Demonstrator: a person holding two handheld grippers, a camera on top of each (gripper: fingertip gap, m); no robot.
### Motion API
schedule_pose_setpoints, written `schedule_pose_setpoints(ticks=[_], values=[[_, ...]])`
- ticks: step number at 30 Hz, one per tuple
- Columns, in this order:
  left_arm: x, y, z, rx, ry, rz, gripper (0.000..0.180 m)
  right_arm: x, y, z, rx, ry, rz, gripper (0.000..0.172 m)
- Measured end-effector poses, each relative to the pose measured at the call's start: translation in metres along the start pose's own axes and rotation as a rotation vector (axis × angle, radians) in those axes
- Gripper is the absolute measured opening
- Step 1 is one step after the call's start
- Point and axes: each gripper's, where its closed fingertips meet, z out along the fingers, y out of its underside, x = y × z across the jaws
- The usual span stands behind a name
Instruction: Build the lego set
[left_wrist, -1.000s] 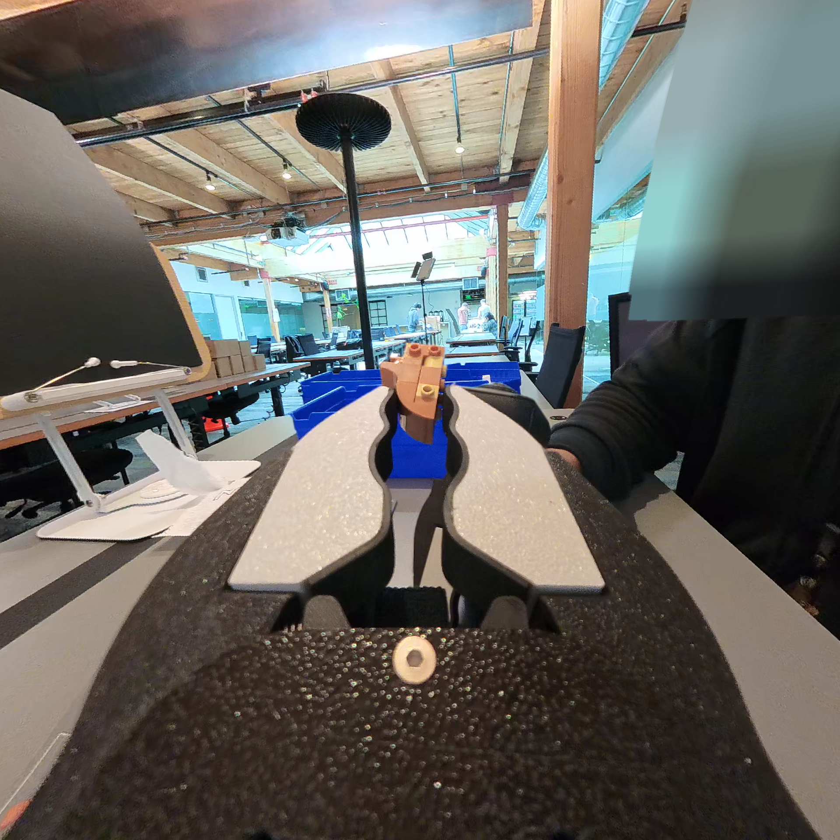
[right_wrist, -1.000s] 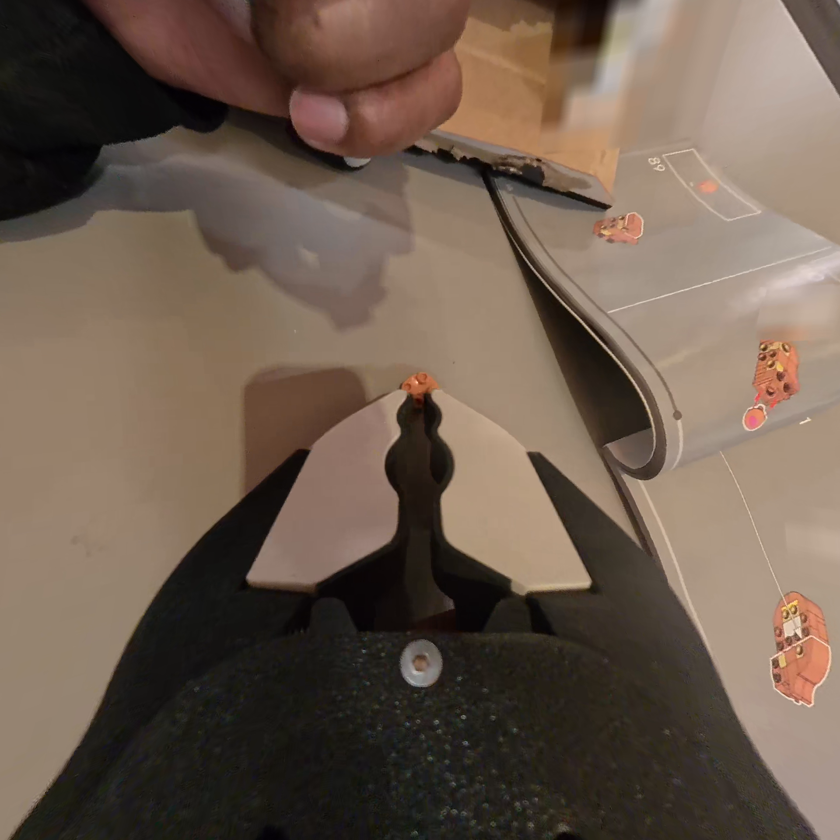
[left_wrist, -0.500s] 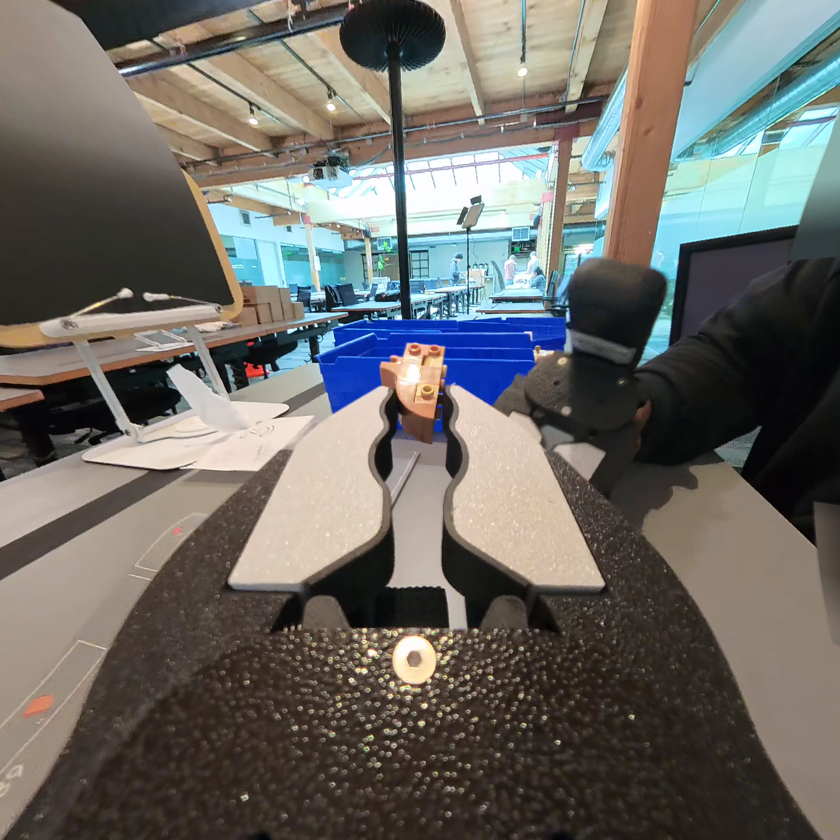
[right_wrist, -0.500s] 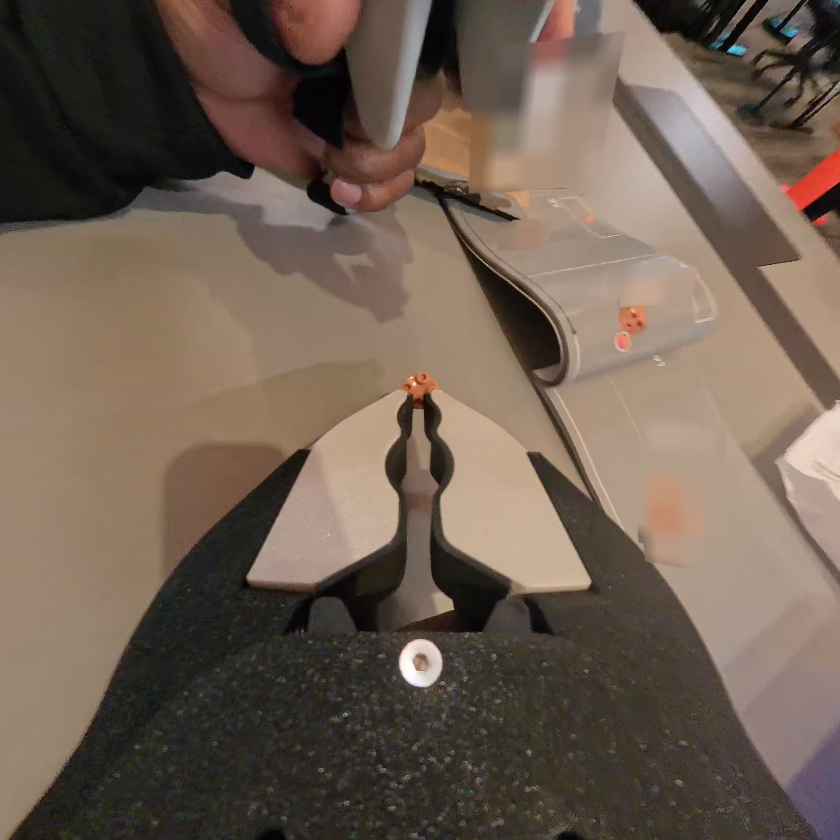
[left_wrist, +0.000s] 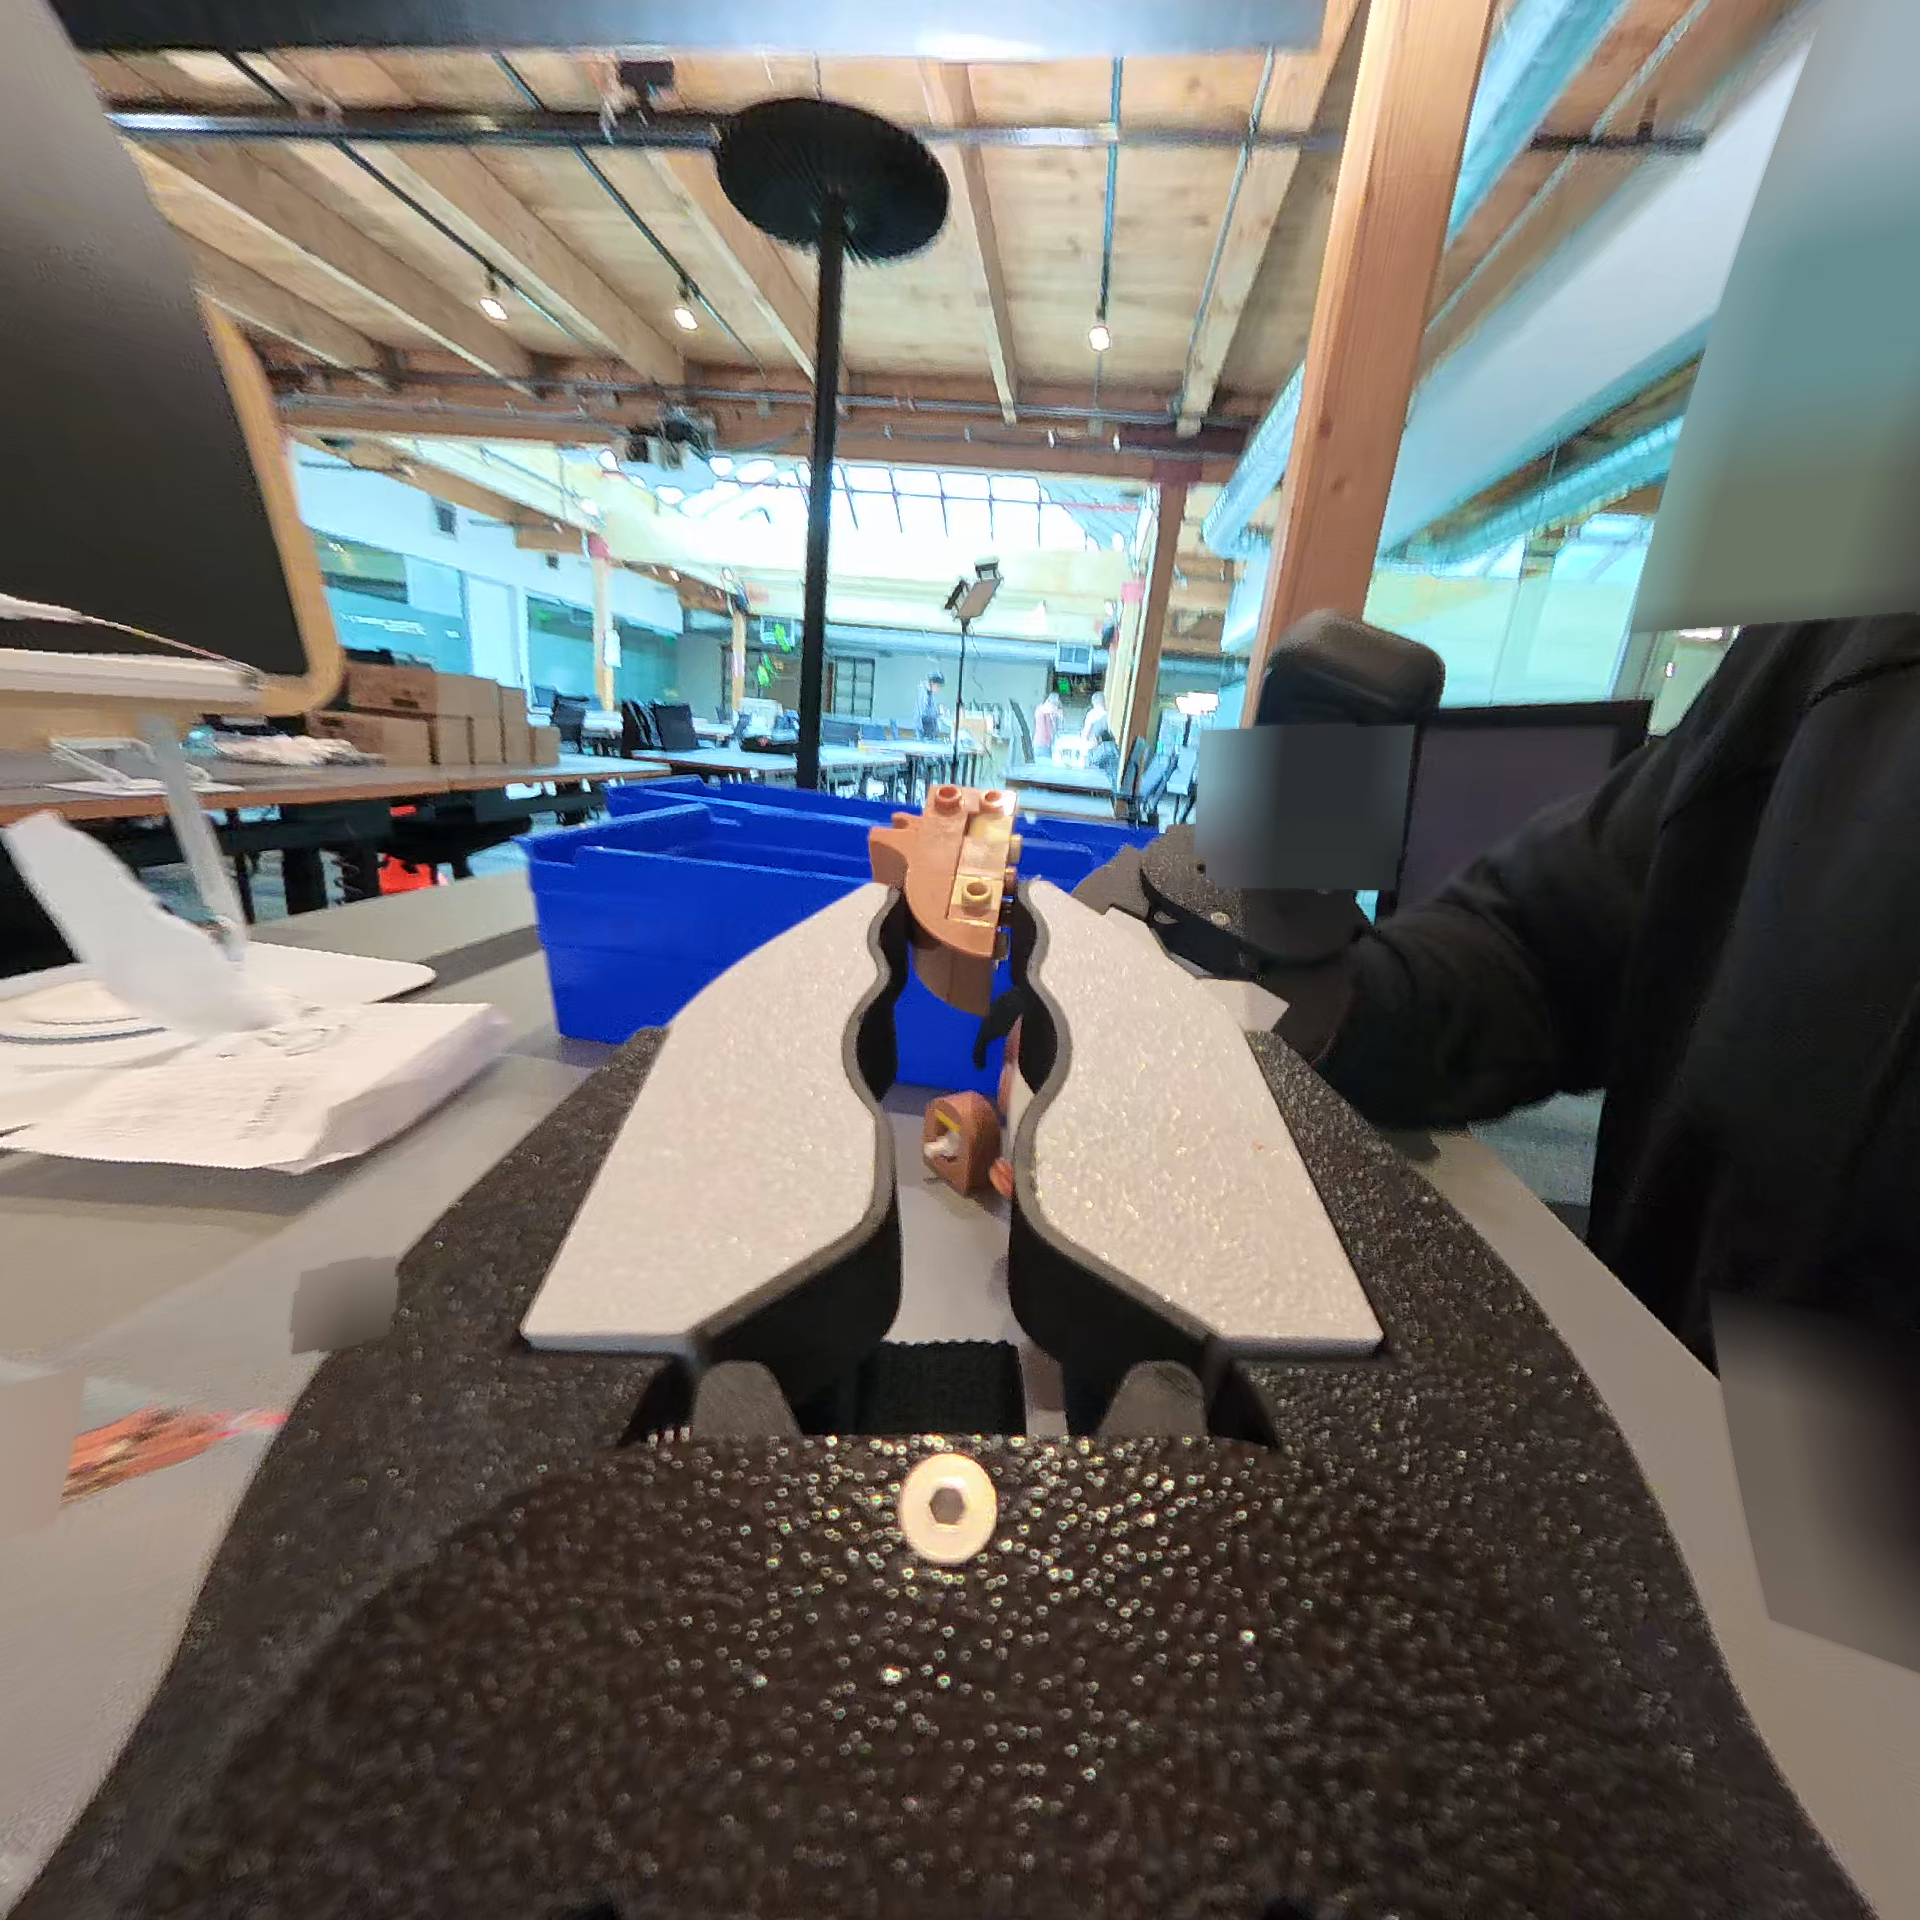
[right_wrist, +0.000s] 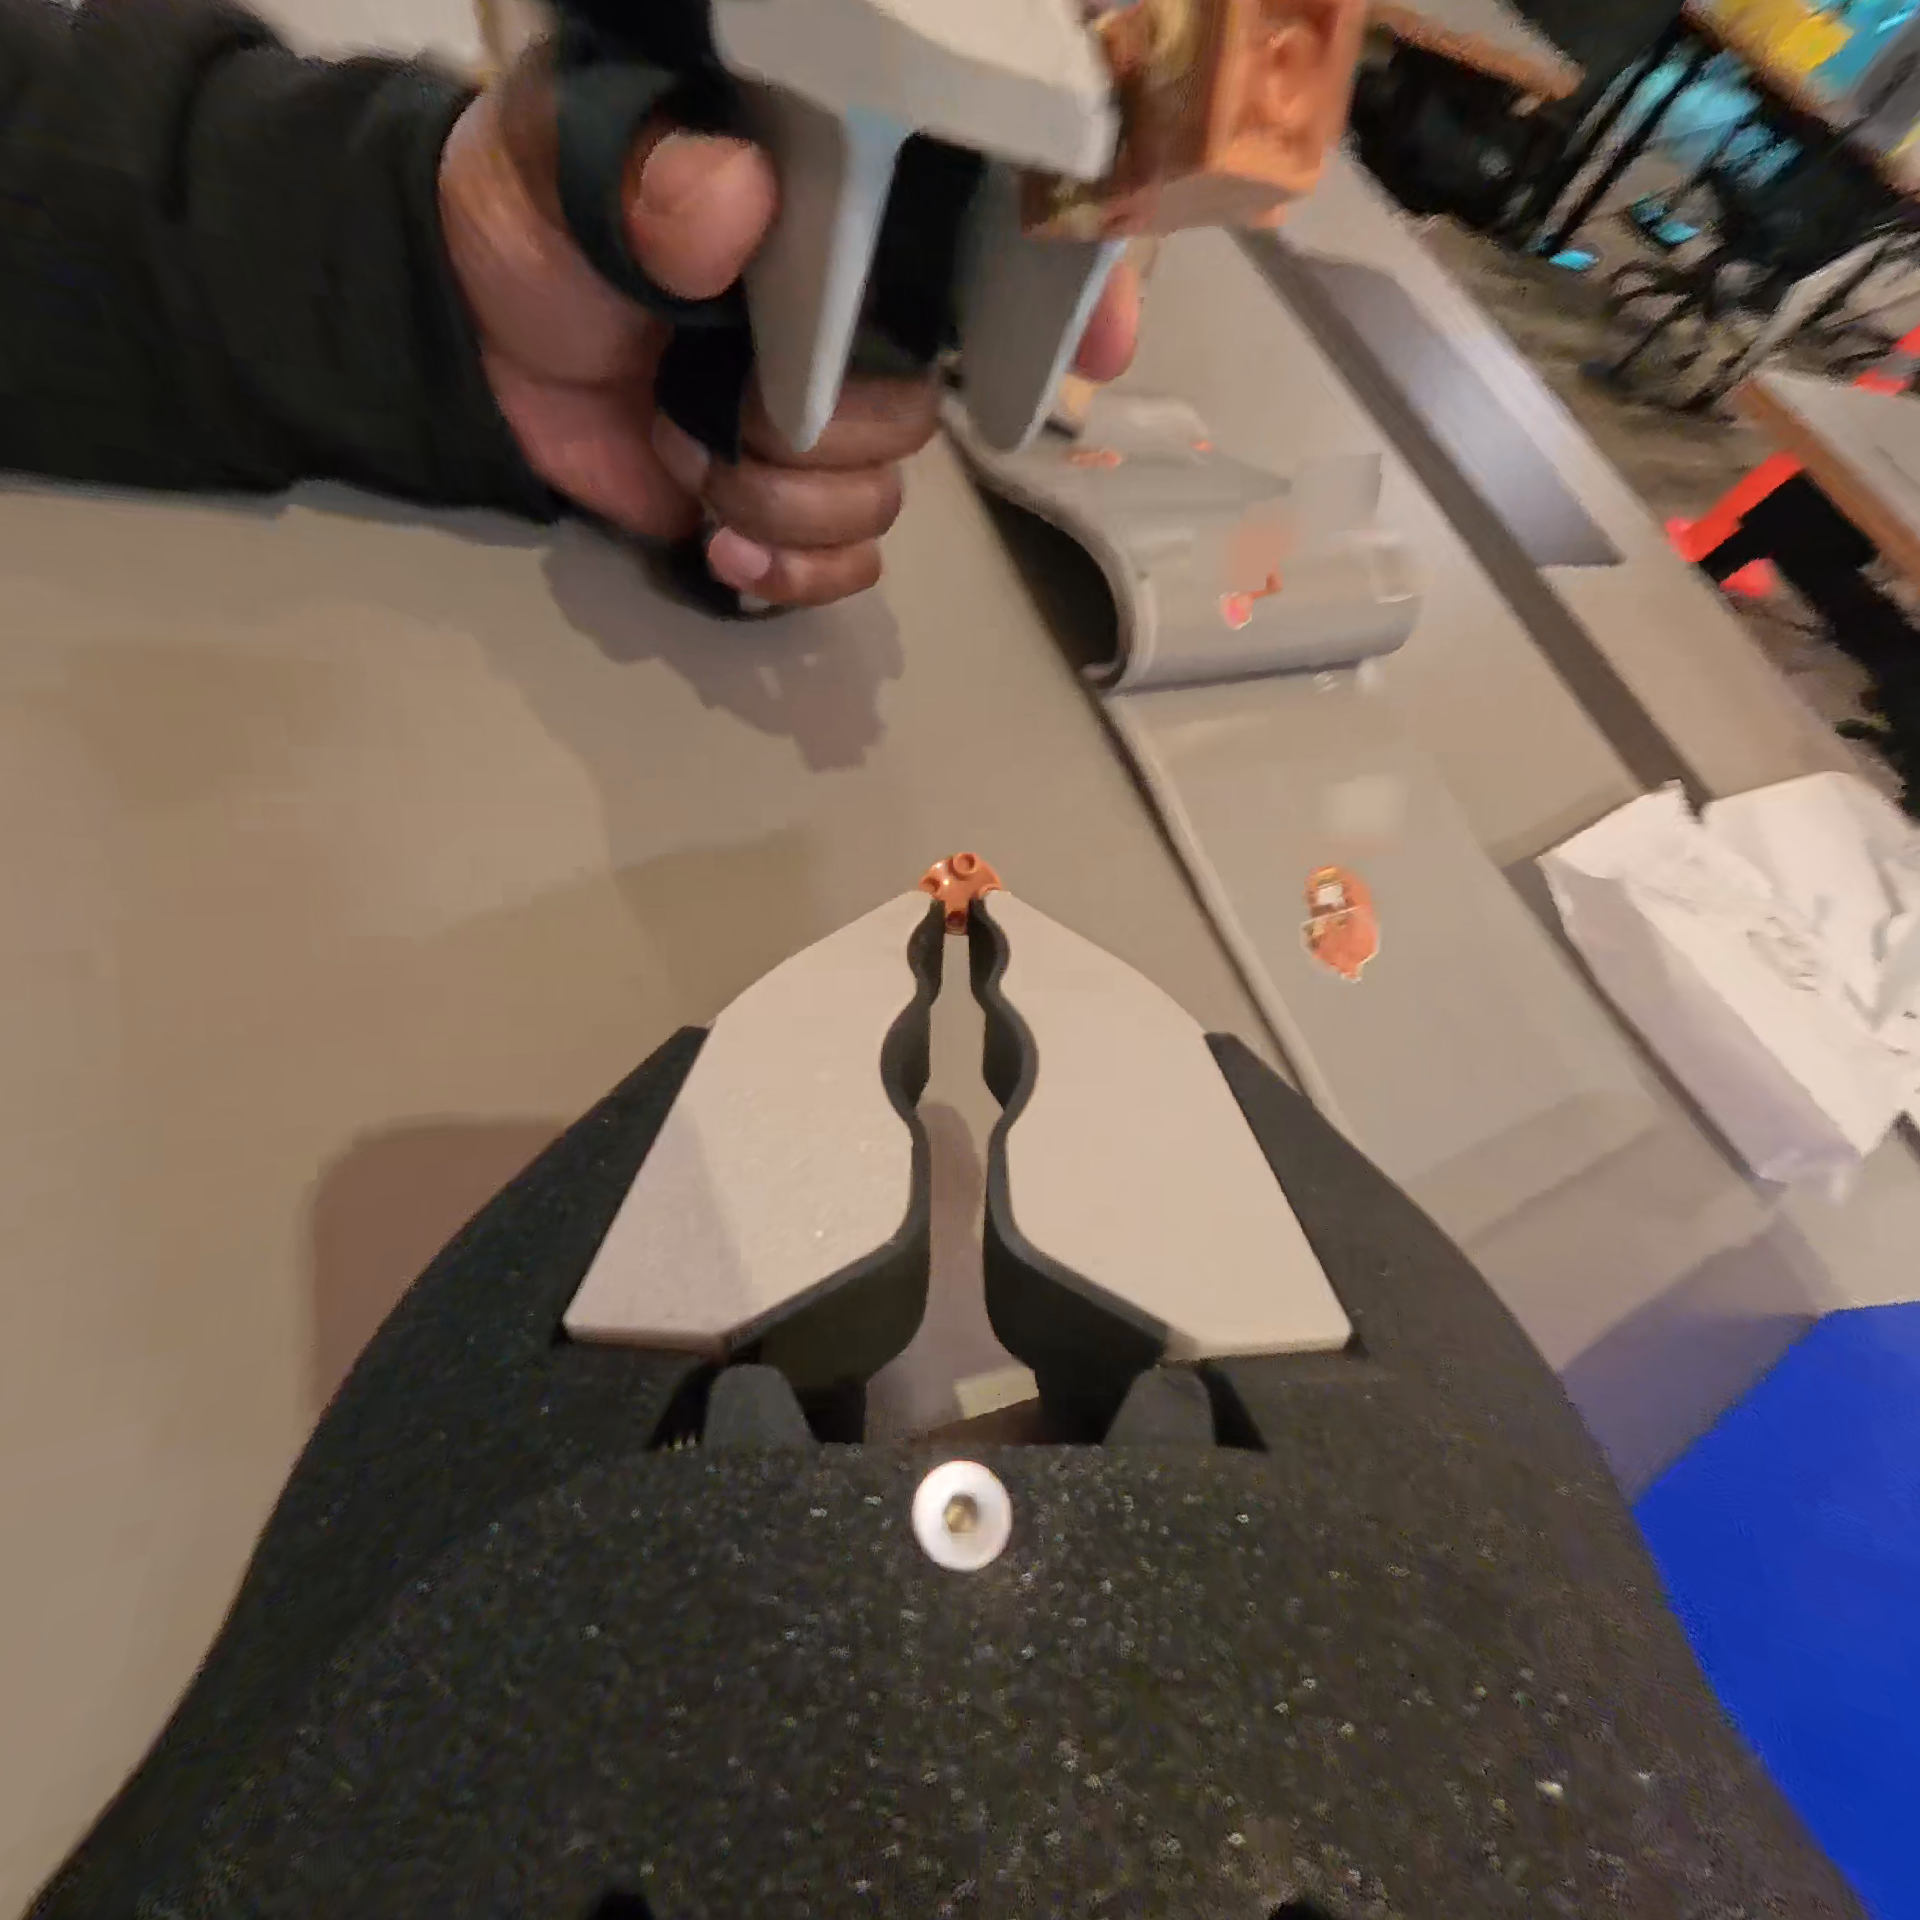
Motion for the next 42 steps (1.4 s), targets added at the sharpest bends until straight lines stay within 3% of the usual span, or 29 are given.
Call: schedule_pose_setpoints(ticks=[5, 10, 16, 20, 24, 29, 32, 37, 42], values=[[0.014, 0.008, 0.004, -0.053, -0.004, 0.036, 0.018, -0.023, 0.019, -0.013, -0.145, -0.062, -0.148, 0.004], [0.007, 0.012, 0.001, -0.111, -0.118, 0.027, 0.018, -0.019, 0.033, -0.025, -0.339, -0.019, -0.342, 0.004], [0.031, -0.009, 0.002, -0.112, -0.19, 0.059, 0.018, -0.001, 0.046, -0.05, -0.654, 0.088, -0.85, 0.004], [0.046, -0.02, -0.001, -0.067, -0.17, 0.079, 0.018, -0.009, 0.061, -0.058, -0.839, 0.044, -1.208, 0.004], [0.043, -0.025, -0.005, -0.051, -0.183, 0.066, 0.018, -0.028, 0.071, -0.055, -0.878, -0.081, -1.357, 0.004], [0.041, -0.023, -0.008, -0.059, -0.188, 0.057, 0.018, -0.054, 0.073, -0.062, -0.785, -0.259, -1.13, 0.023], [0.042, -0.022, -0.008, -0.06, -0.185, 0.051, 0.018, -0.043, 0.07, -0.072, -0.767, -0.237, -0.923, 0.031], [0.044, -0.019, -0.006, -0.076, -0.175, 0.052, 0.018, -0.037, 0.082, -0.088, -0.709, -0.24, -0.551, 0.028], [0.044, -0.016, -0.004, -0.086, -0.173, 0.054, 0.018, -0.04, 0.089, -0.075, -0.603, -0.227, -0.267, 0.022]])
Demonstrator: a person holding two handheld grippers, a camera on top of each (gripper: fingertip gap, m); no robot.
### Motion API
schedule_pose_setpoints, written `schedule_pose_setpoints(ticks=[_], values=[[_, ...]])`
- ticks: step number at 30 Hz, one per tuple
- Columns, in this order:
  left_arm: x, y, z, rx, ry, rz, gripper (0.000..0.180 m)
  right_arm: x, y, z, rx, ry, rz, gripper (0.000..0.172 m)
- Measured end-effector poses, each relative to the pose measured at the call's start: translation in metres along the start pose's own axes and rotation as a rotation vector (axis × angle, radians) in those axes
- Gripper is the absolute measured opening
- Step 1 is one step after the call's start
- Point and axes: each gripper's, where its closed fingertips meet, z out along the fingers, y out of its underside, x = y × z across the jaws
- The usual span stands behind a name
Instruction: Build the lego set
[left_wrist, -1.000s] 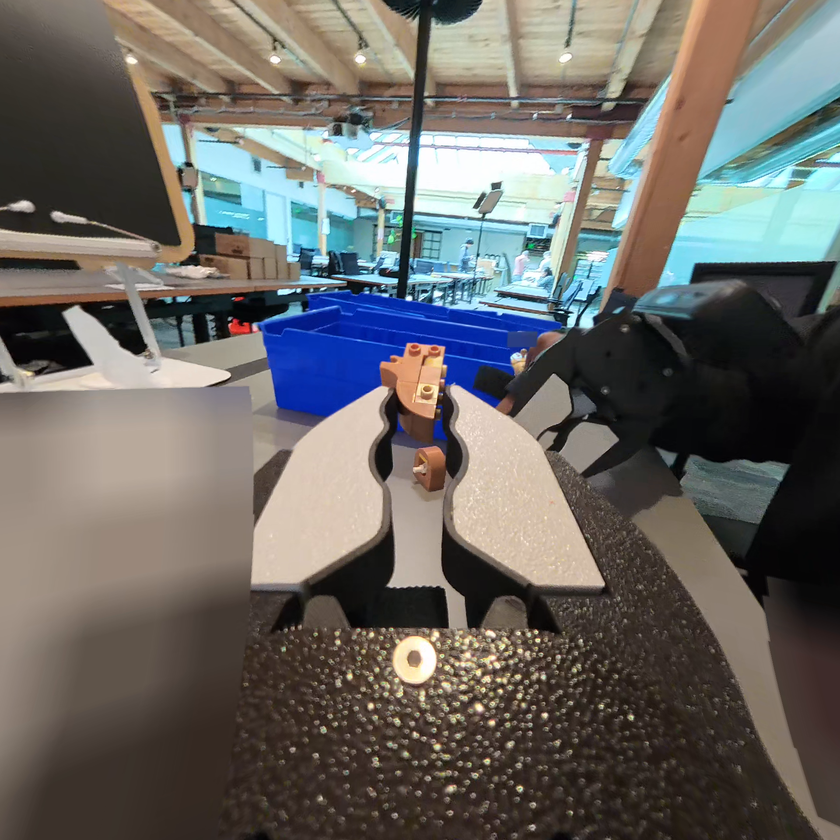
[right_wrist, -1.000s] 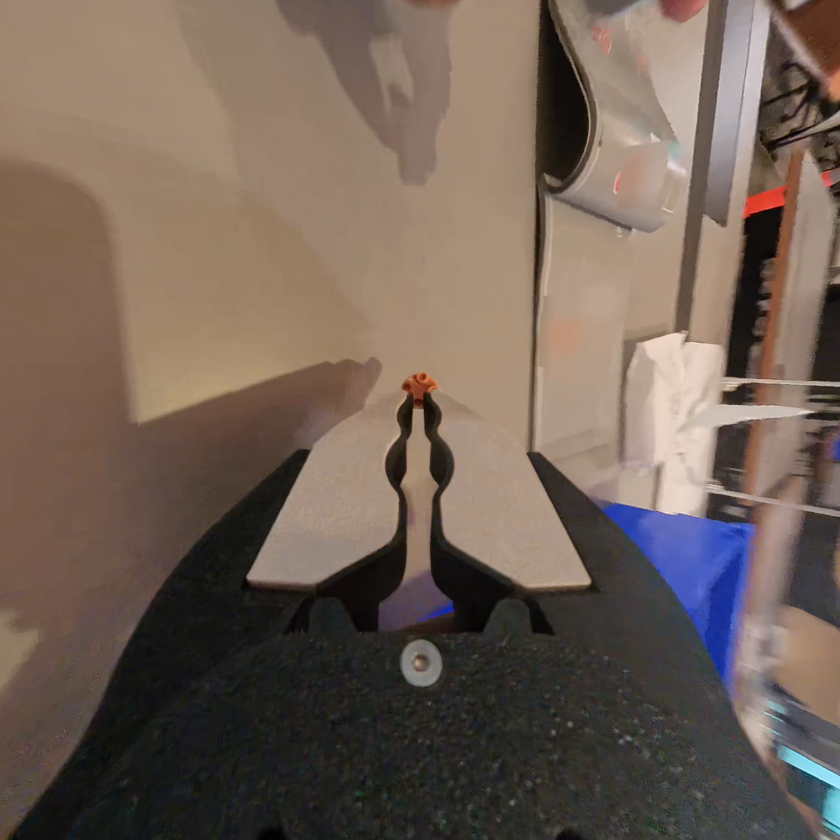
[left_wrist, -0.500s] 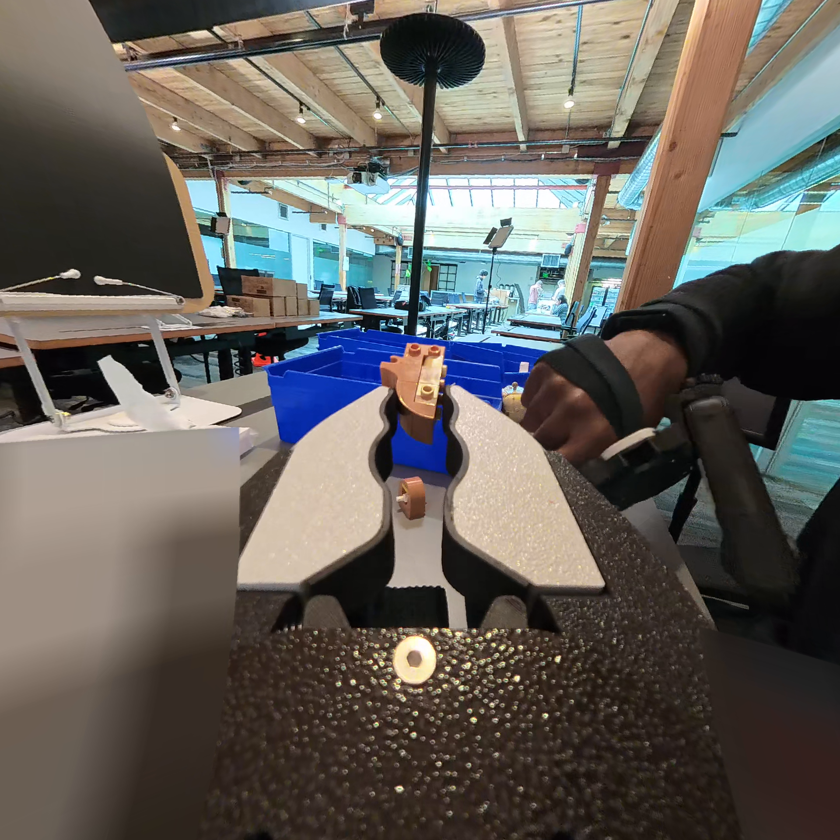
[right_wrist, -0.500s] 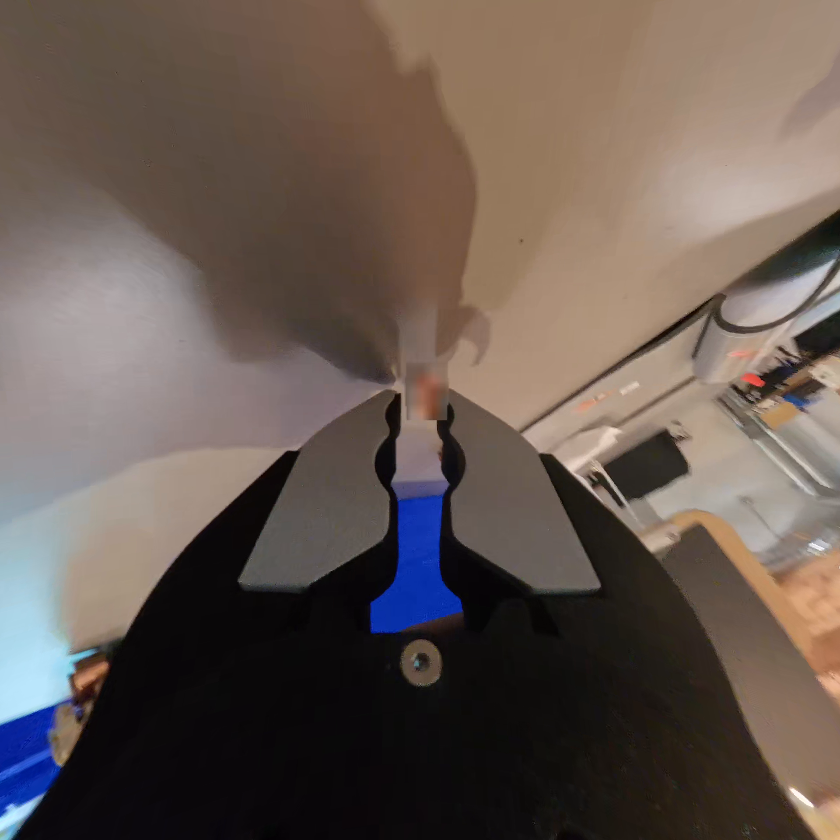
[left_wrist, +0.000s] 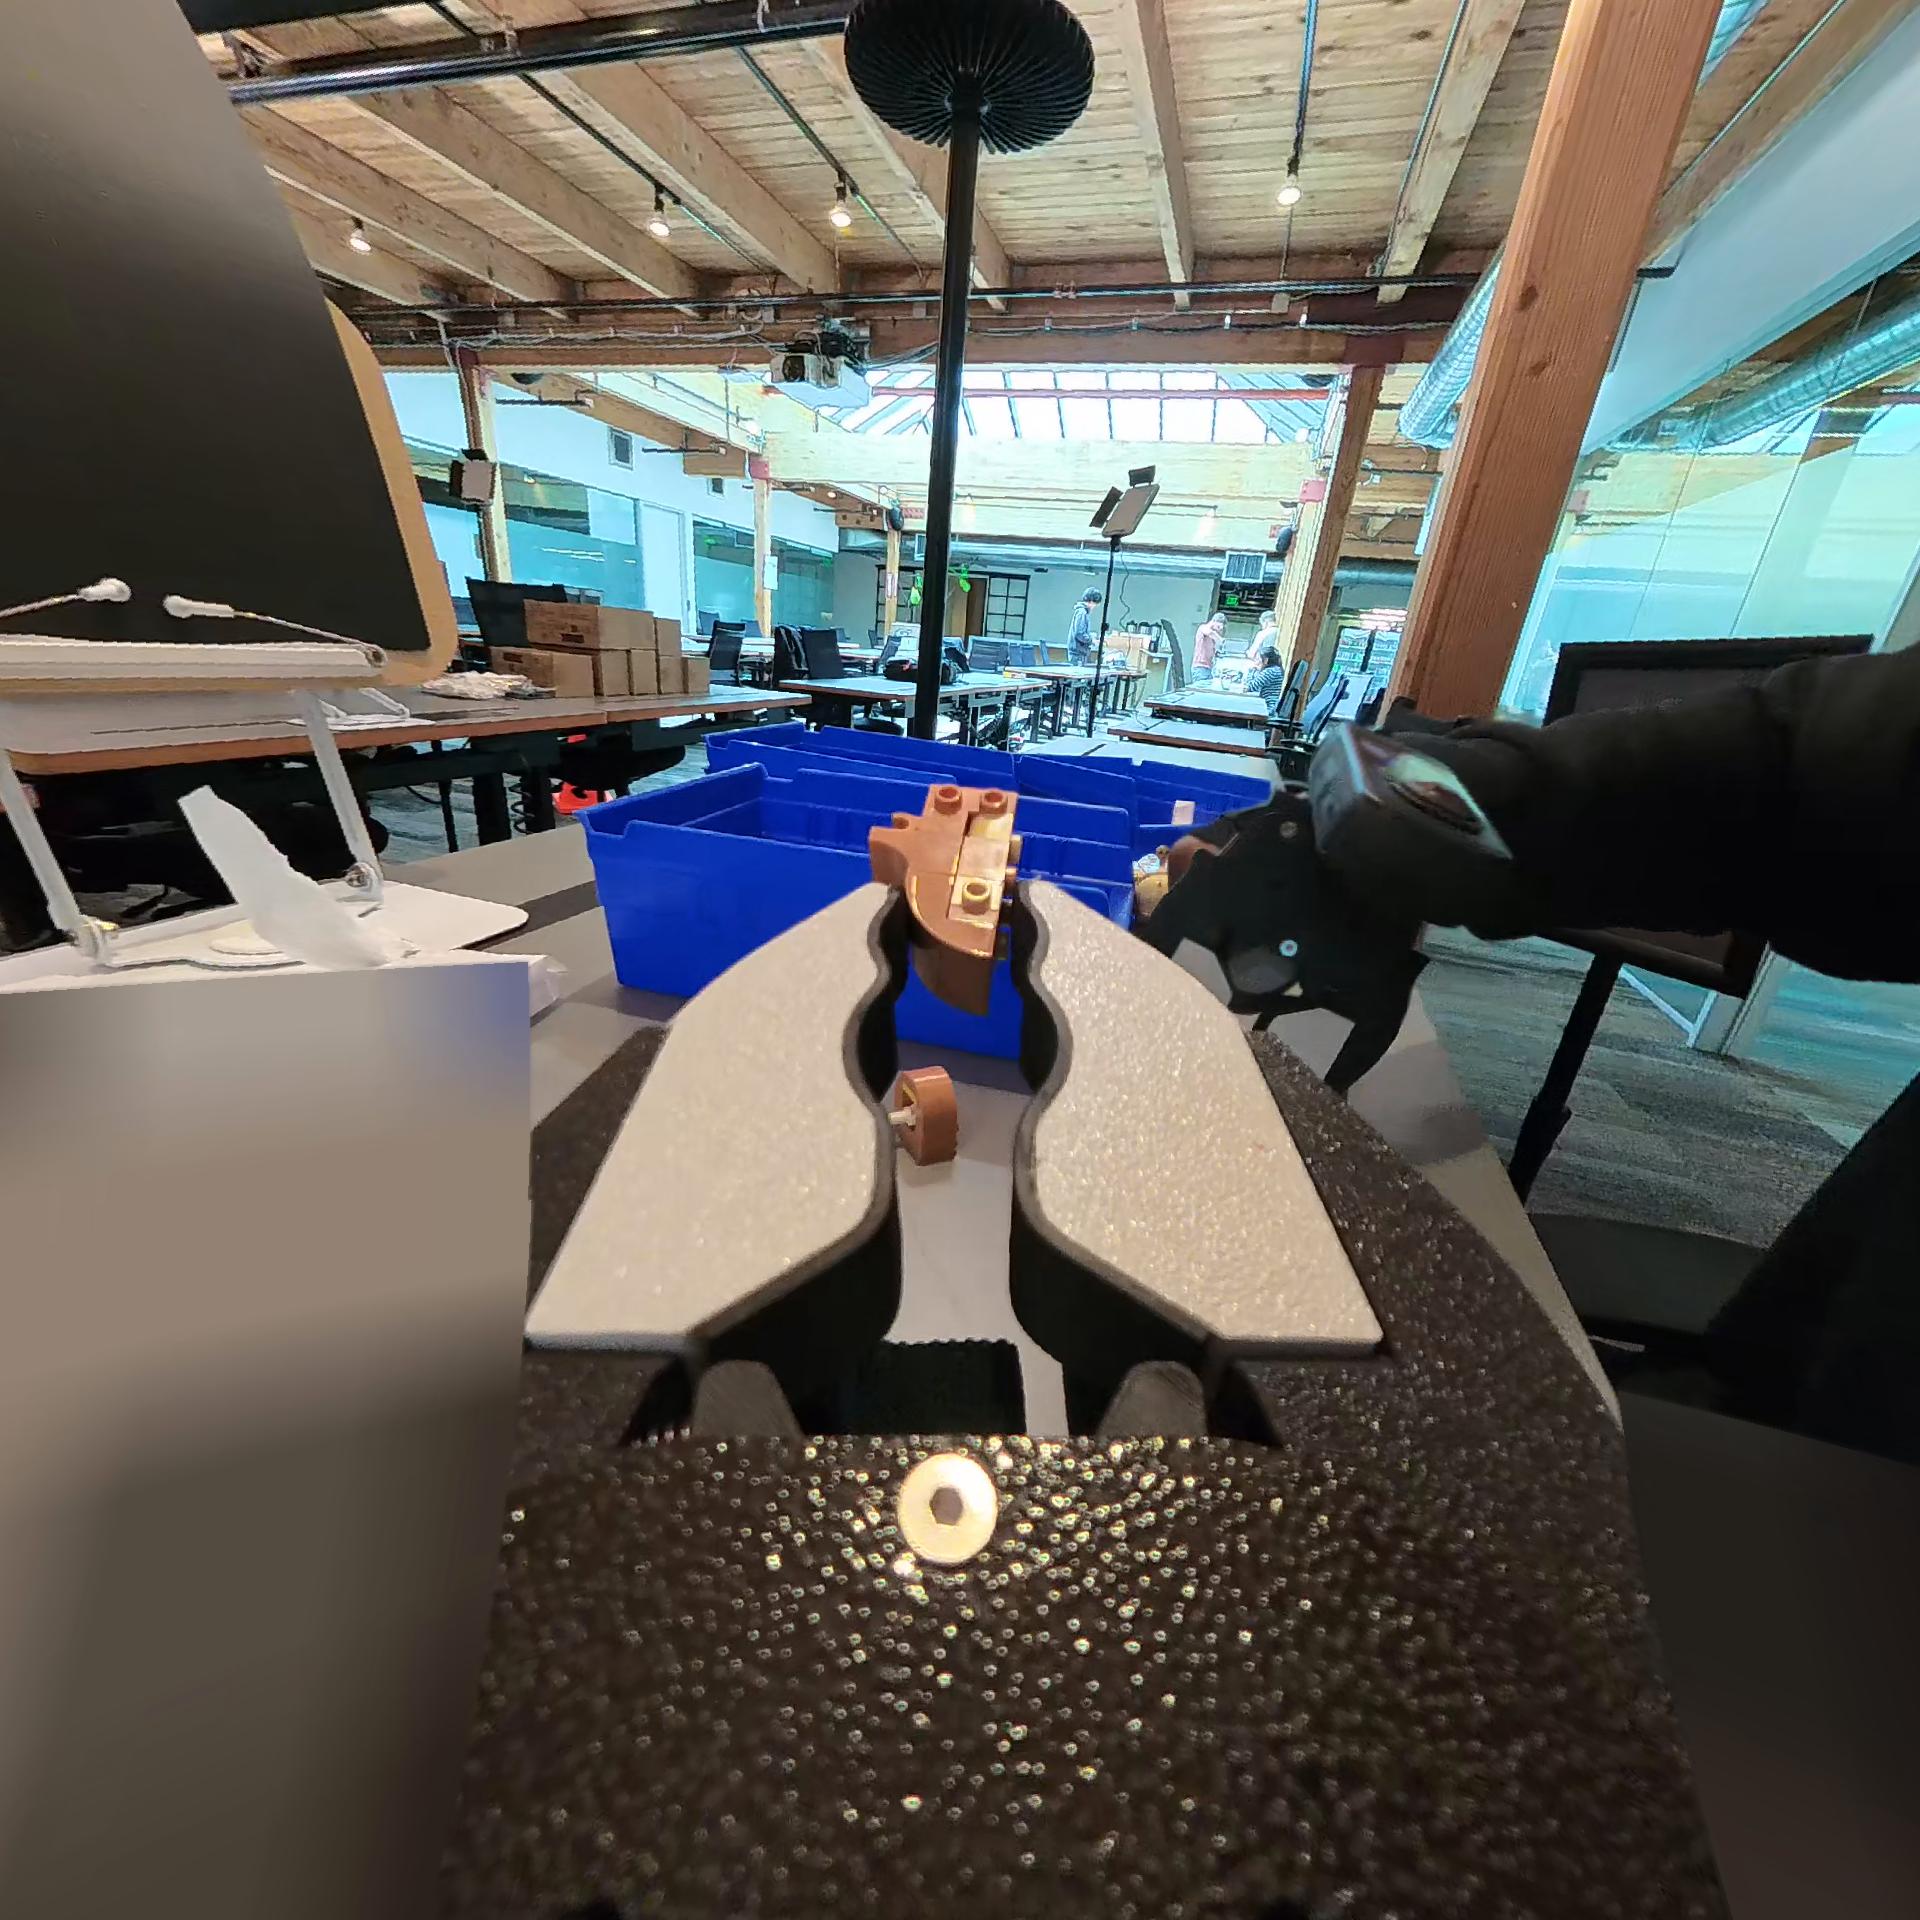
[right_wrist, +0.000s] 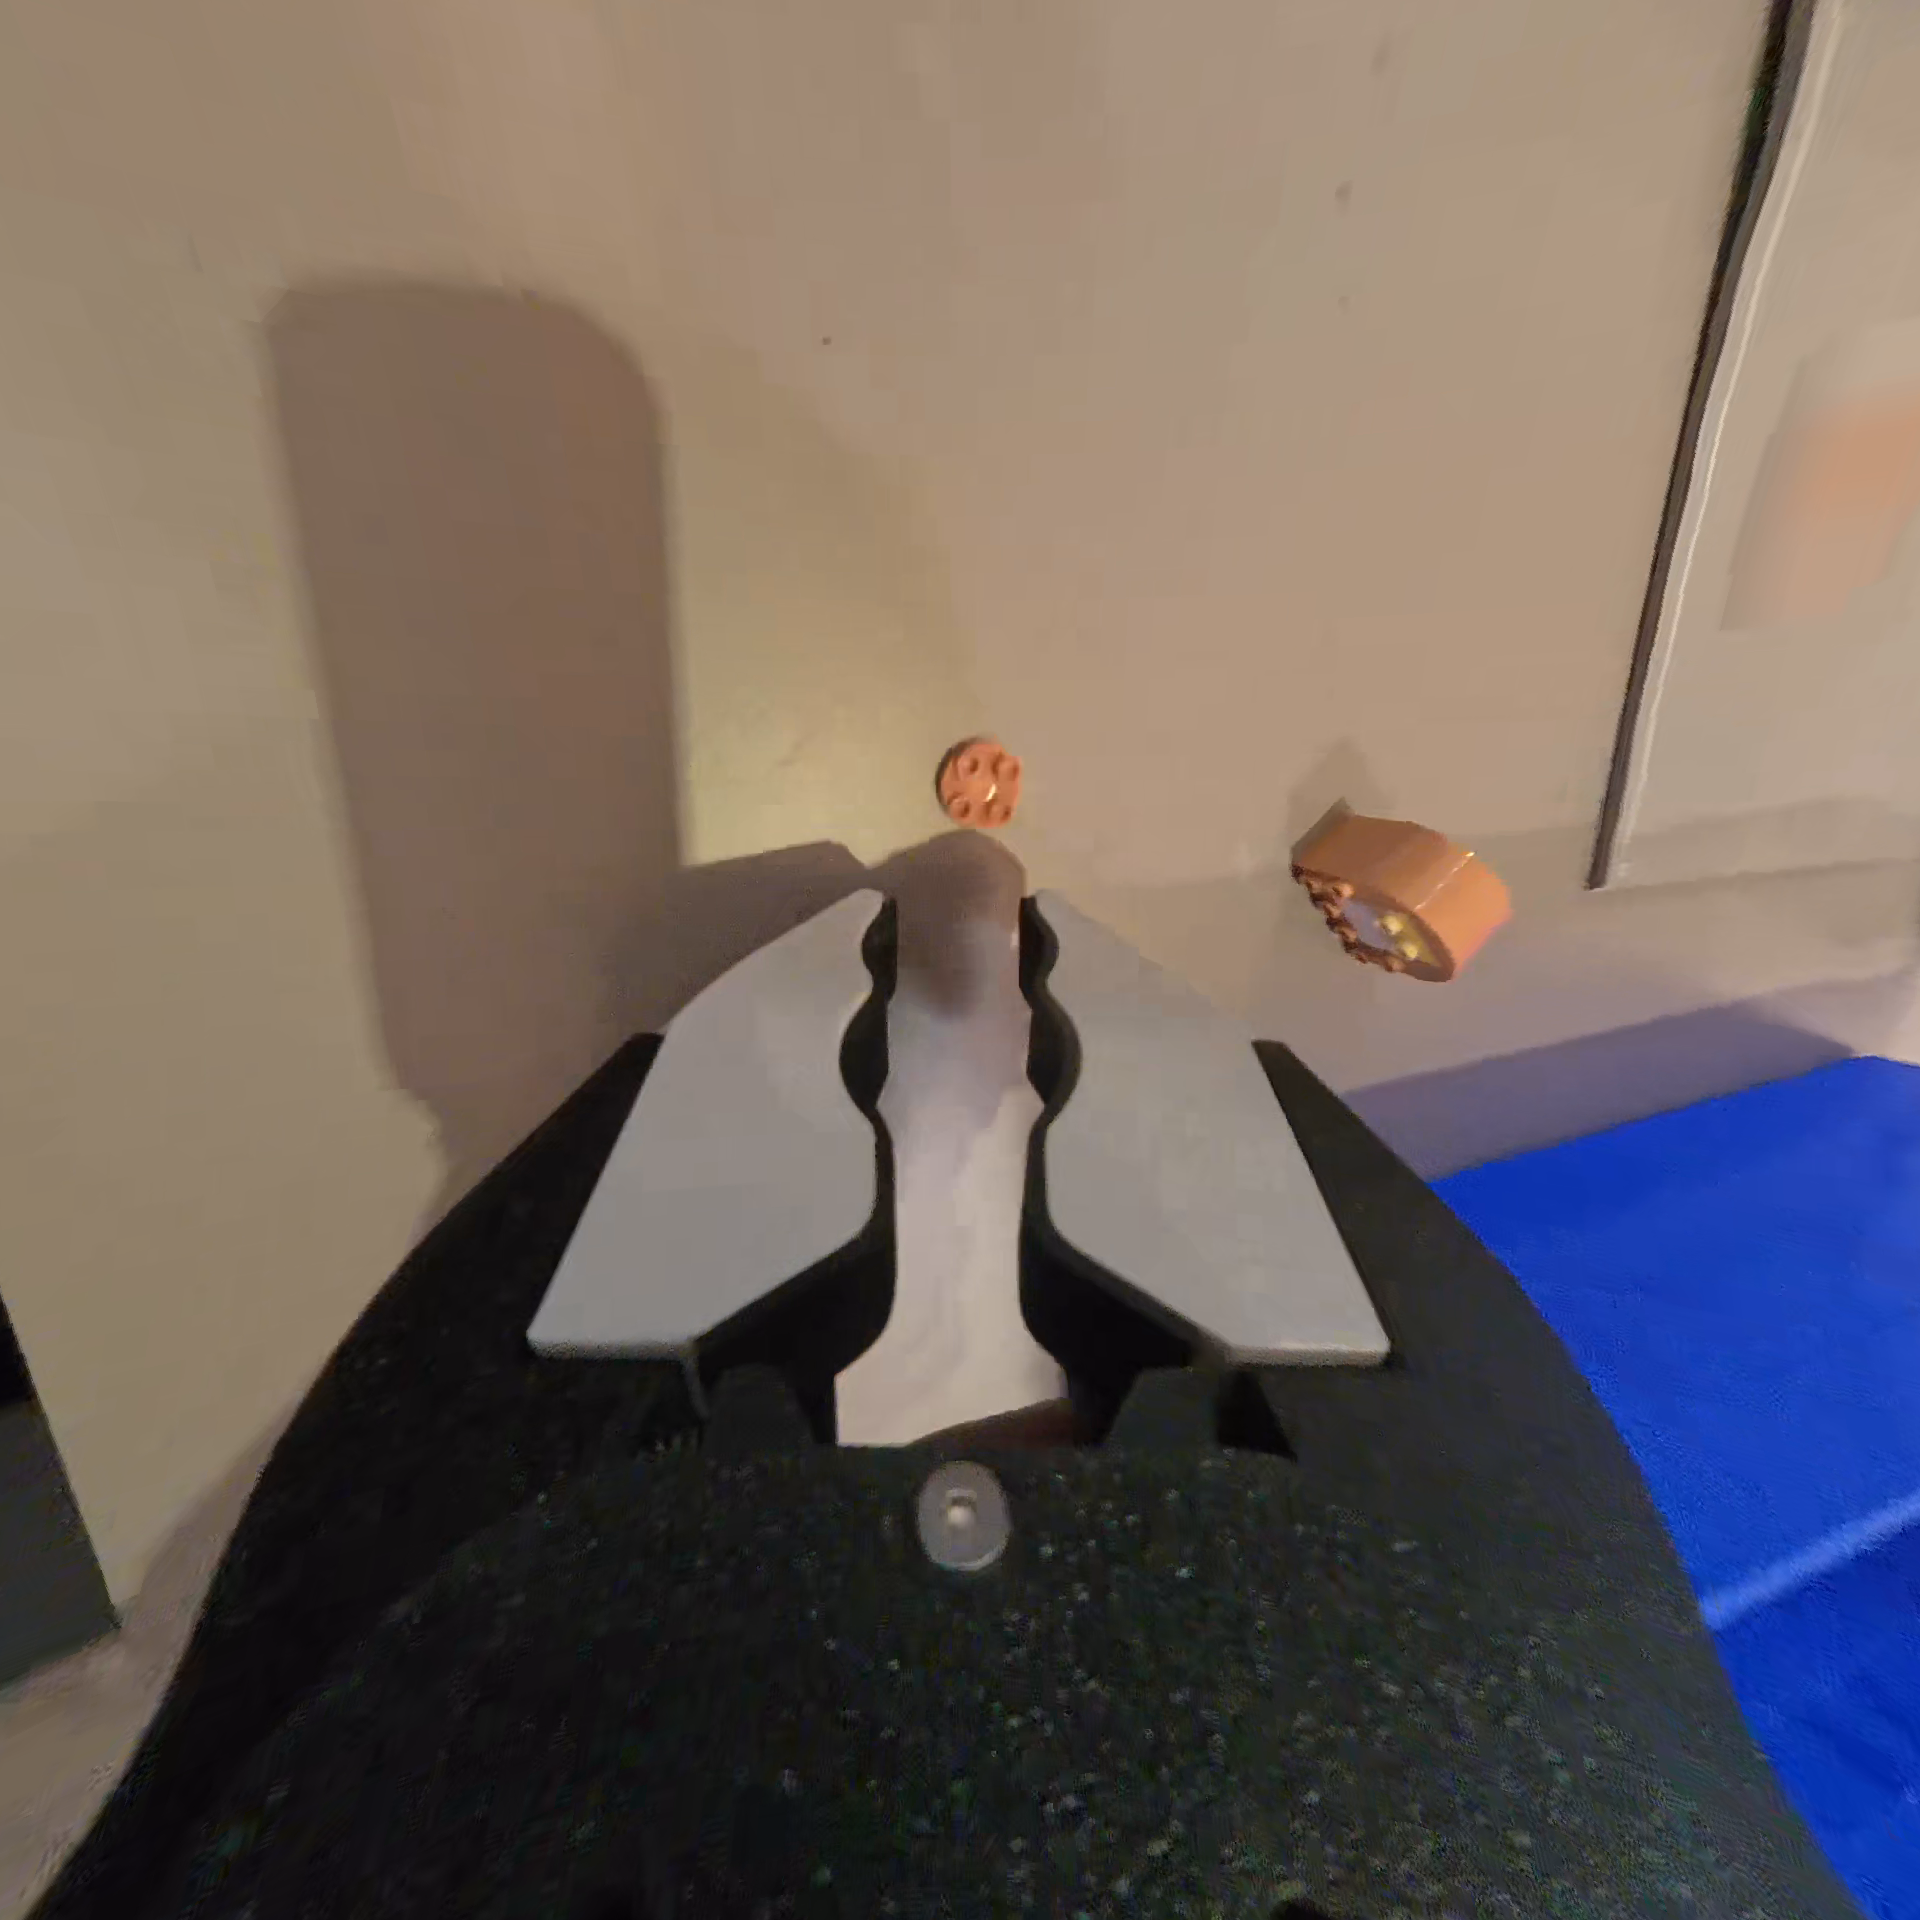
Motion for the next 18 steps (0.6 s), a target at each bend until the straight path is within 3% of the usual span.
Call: schedule_pose_setpoints(ticks=[4, 18], values=[[-0.001, 0.003, 0.0, -0.009, -0.003, 0.0, 0.018, 0.005, -0.01, 0.01, 0.066, -0.005, 0.135, 0.02], [0.0, 0.003, 0.001, -0.01, 0.006, -0.001, 0.018, 0.004, -0.02, 0.016, 0.014, -0.193, 0.257, 0.016]])
